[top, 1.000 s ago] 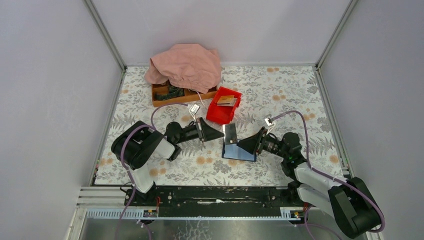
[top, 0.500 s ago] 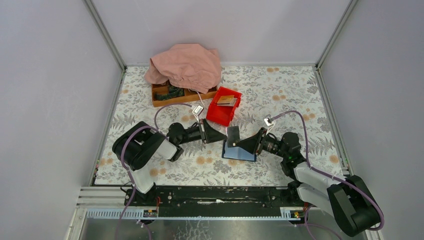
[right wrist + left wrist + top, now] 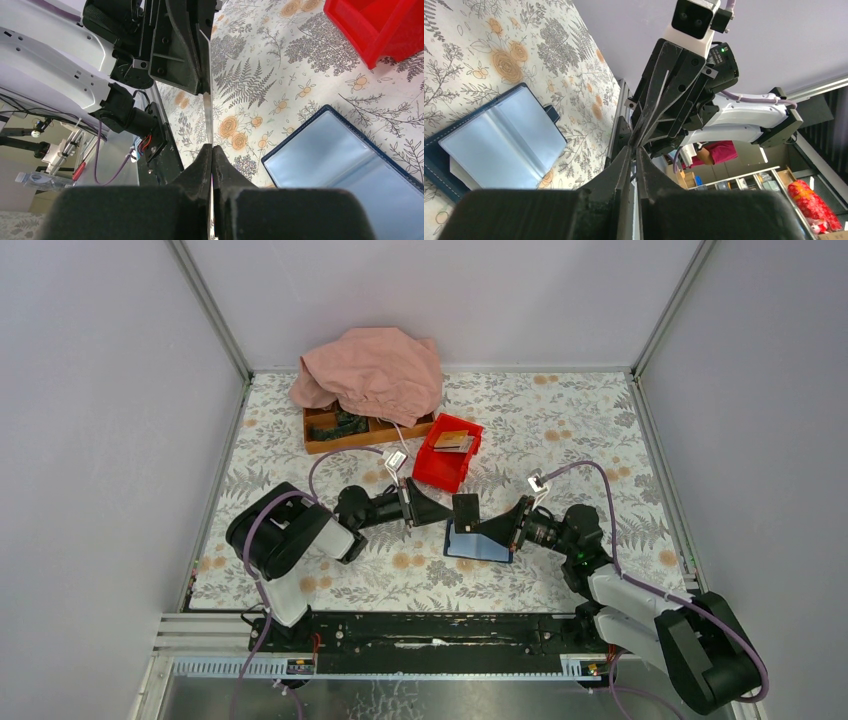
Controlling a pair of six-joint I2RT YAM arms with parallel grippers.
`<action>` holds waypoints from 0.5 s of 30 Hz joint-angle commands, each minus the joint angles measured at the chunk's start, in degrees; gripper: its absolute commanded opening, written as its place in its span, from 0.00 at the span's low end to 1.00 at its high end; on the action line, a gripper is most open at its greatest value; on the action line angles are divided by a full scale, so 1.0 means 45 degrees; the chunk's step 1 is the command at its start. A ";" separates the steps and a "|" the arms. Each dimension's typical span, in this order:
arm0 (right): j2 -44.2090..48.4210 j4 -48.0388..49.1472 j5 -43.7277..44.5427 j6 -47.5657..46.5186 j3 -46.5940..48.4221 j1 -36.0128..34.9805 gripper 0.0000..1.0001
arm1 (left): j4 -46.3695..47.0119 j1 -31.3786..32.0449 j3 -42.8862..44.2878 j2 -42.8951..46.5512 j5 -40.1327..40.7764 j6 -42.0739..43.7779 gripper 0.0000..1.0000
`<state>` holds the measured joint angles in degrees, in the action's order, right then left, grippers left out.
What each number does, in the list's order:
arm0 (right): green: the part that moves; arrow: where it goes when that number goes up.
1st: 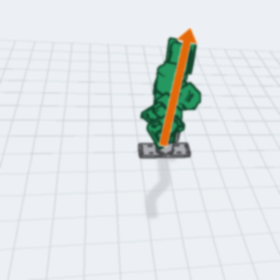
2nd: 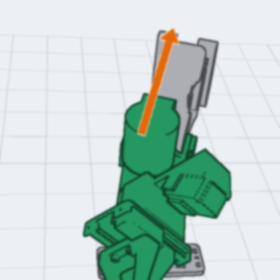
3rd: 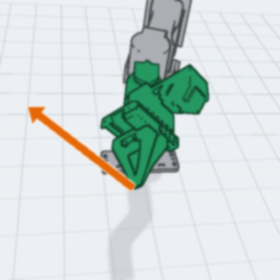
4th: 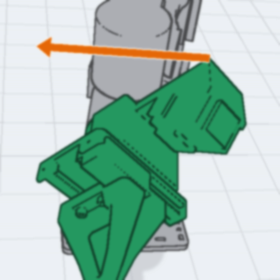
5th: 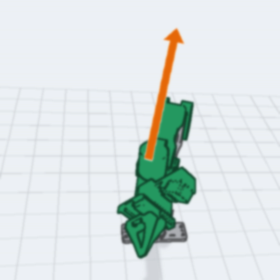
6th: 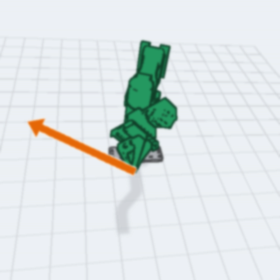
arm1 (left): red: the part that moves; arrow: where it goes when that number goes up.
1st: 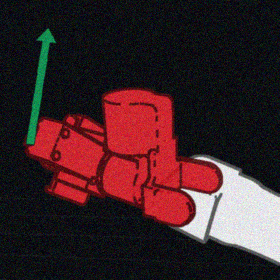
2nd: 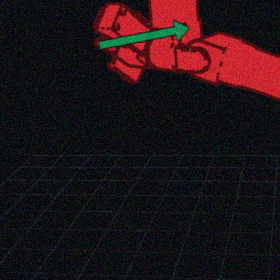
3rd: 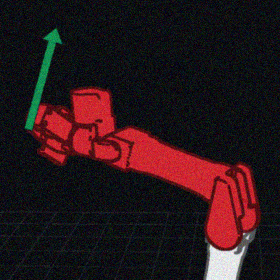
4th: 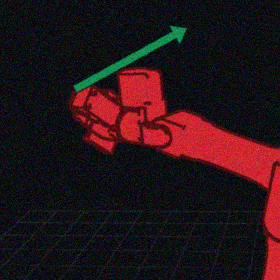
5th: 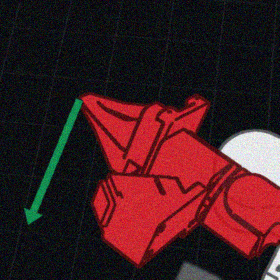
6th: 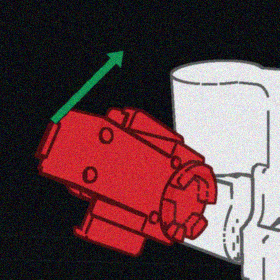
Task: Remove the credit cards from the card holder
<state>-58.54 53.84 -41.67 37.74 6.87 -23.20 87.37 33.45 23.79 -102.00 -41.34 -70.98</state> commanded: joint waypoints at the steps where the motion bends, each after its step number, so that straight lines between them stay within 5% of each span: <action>1: 0.0266 0.0271 -0.0513 -0.0373 0.0327 -0.0015 0.00 | 0.1045 0.0092 0.0349 -0.0028 -0.0192 0.0109 0.19; 6: 0.0291 0.0126 -0.1170 -0.0441 0.0366 -0.0008 0.00 | 0.1053 -0.0074 0.0471 0.0222 -0.0478 0.0071 0.31; 15: -0.0050 0.0644 -0.1960 -0.0203 0.0351 -0.0020 0.00 | 0.1053 -0.0318 0.0731 0.0368 -0.0802 0.0041 0.34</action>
<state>-58.17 53.10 -47.16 36.97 6.87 -23.20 87.50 32.77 25.69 -101.60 -43.44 -71.11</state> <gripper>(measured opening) 0.011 0.335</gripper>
